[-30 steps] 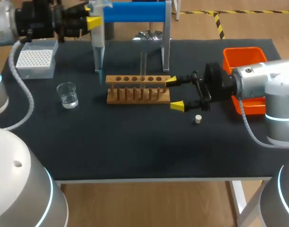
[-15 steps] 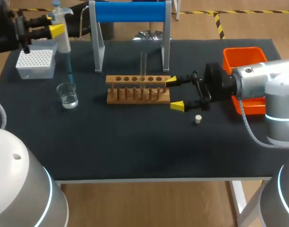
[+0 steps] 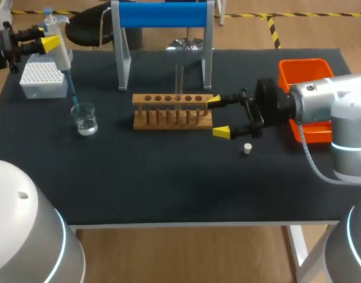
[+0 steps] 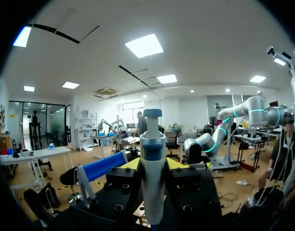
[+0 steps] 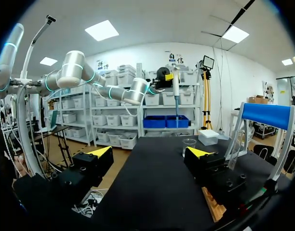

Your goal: Invert the test tube, pick up the pipette, mount the tip to pipette, aspirate from beaker and dispense into the tube, eject the tip, return the pipette, and cap with the stopper.

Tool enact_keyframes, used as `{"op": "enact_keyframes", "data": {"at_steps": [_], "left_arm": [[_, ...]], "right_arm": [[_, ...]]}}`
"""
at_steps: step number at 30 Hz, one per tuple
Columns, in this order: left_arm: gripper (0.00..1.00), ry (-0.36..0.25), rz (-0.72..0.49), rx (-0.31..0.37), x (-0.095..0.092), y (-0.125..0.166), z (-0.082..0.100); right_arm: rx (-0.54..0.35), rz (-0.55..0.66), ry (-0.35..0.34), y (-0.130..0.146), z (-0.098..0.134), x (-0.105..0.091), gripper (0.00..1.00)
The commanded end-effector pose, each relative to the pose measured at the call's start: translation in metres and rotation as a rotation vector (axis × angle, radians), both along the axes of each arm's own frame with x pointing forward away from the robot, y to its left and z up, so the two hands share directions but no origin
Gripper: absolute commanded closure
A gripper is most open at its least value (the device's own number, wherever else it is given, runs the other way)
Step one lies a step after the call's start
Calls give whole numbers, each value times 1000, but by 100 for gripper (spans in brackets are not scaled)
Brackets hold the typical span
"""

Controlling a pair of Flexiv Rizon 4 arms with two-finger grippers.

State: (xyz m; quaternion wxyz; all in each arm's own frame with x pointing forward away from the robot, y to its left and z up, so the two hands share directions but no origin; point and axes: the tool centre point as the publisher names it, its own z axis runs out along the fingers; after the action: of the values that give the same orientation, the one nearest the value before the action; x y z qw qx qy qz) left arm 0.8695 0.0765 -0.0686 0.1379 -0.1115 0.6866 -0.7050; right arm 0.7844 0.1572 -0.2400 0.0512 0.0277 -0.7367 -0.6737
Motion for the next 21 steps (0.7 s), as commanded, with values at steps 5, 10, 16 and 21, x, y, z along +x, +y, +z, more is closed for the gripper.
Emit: {"op": "enact_keyframes", "data": {"at_steps": [5,10,16,21], "left_arm": [[100,16,-30,-1,21,0,-7],[100,24,-30,0,27,3,-9],[100,28,-30,2,32,5,-10],[100,29,-33,1,36,6,-11]], "right_arm": [[-2,-1,0,0,1,-1,0],[-2,-1,0,0,1,-1,0],[-2,-1,0,0,1,-1,0],[-2,-1,0,0,1,-1,0]]}}
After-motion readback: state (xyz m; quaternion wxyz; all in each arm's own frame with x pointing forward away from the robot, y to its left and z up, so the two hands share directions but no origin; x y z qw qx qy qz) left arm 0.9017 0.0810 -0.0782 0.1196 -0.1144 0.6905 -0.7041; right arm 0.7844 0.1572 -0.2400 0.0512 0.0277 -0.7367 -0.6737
